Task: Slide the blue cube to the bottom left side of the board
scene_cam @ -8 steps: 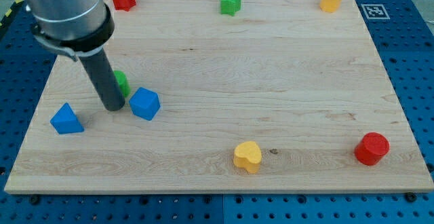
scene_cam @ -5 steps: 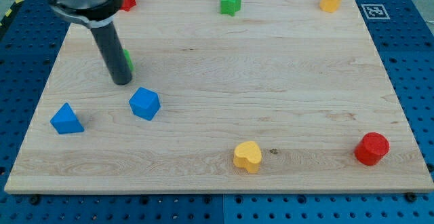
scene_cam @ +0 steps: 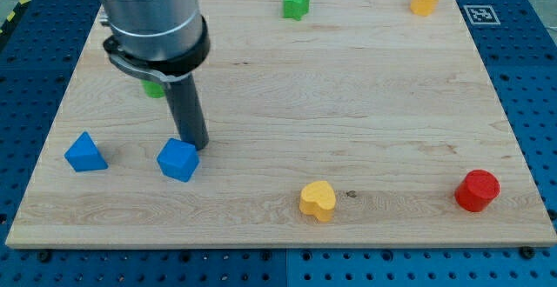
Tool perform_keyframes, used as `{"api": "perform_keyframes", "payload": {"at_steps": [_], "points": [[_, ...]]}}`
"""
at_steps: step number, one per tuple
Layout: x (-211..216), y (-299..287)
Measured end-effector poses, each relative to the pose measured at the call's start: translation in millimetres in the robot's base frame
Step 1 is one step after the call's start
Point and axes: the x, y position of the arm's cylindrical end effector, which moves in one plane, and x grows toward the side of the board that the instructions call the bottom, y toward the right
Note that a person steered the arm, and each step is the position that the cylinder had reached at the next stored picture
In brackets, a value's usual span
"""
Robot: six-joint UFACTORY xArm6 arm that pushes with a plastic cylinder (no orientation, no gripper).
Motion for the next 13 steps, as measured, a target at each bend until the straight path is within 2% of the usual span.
{"api": "perform_keyframes", "payload": {"at_steps": [4,7,9,11,13], "points": [[46.3,3.0],[42.0,-20.2],[73.9,-27.9],[46.2,-41.0],[53.0,-66.2]]}}
